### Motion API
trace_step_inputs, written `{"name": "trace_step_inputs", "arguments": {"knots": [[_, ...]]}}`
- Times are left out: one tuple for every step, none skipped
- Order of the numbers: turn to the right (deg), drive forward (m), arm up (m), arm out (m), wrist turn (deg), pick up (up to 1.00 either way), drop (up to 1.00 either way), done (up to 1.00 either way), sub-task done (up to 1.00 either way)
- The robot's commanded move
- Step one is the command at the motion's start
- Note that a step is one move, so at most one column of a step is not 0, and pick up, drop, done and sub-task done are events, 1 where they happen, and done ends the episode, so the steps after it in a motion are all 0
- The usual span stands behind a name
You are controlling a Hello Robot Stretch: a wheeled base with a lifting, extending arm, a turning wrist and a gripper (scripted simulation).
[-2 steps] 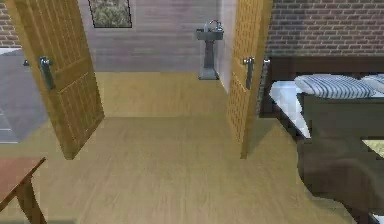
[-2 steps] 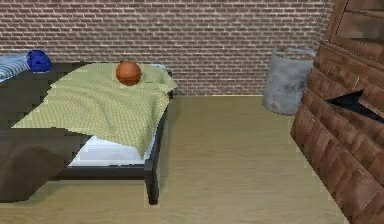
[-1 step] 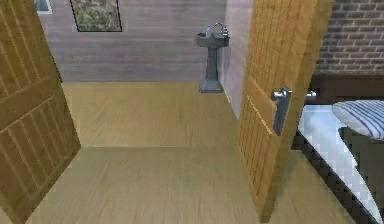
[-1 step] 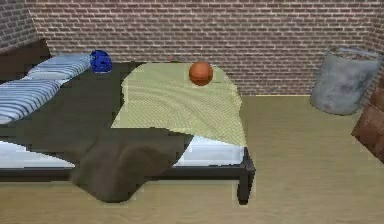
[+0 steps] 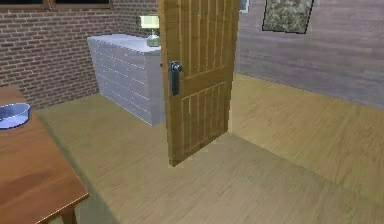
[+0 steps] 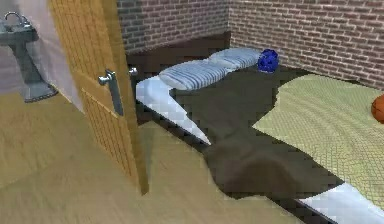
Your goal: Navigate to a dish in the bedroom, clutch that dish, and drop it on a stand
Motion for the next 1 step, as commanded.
{"name": "trace_step_inputs", "arguments": {"knots": [[-12.0,0.0,0.0,0.0,0.0,0.0,0.0,0.0,0.0]]}}
